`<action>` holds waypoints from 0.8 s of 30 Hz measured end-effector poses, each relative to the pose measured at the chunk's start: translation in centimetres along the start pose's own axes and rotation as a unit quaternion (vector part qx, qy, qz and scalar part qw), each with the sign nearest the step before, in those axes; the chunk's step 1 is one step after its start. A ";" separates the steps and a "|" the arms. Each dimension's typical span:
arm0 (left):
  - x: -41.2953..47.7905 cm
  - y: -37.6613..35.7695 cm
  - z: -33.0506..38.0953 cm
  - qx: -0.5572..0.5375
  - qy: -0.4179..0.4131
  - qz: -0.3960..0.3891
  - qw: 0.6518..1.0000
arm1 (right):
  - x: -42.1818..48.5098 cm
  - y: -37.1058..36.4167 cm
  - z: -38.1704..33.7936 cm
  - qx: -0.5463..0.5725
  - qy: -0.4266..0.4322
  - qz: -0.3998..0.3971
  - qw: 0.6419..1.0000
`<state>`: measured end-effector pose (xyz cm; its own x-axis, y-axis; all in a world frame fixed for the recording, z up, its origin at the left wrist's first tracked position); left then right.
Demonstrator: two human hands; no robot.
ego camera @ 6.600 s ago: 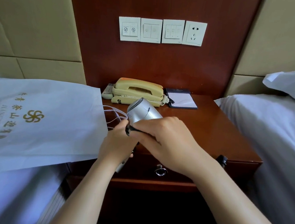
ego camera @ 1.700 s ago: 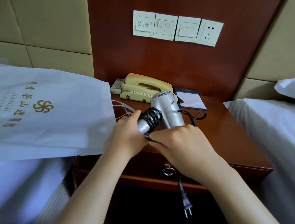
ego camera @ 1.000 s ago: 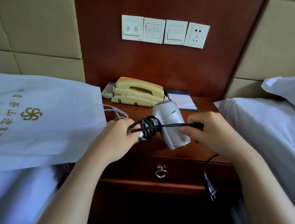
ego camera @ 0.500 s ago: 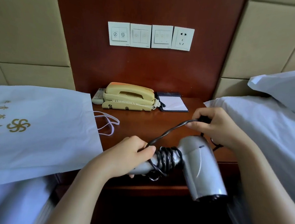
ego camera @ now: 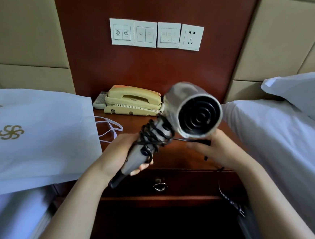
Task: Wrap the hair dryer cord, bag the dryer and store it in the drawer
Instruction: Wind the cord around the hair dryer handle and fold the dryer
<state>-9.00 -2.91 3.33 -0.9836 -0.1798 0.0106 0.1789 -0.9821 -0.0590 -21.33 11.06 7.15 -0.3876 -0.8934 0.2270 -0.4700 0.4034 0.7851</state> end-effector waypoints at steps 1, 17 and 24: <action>0.1 0.1 -0.3 -0.058 0.014 -0.003 0.998 | -0.1 -0.7 -0.5 -0.018 -0.002 -0.023 1.000; -1.0 2.5 -1.6 0.153 0.046 0.333 0.929 | 0.3 -5.3 -6.2 -0.184 -0.005 0.234 0.955; -0.7 0.0 -4.8 -0.114 0.080 0.319 0.938 | 0.7 -6.2 -7.2 -0.135 0.041 0.340 0.930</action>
<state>-8.40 -2.55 -1.45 -0.6721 -0.6976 -0.2484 0.7404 -0.6370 -0.2145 -12.97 6.51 6.63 -0.4559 -0.4655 0.7586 0.0819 0.8267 0.5566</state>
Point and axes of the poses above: each hand's wrist, its own x-axis towards the middle knuckle, its own y-axis out of the back of the hand, z = x × y, the point moved 8 cm from there along x, towards the middle knuckle, and after that the axes turned 9 degrees about -z, right-handed, at the moved point
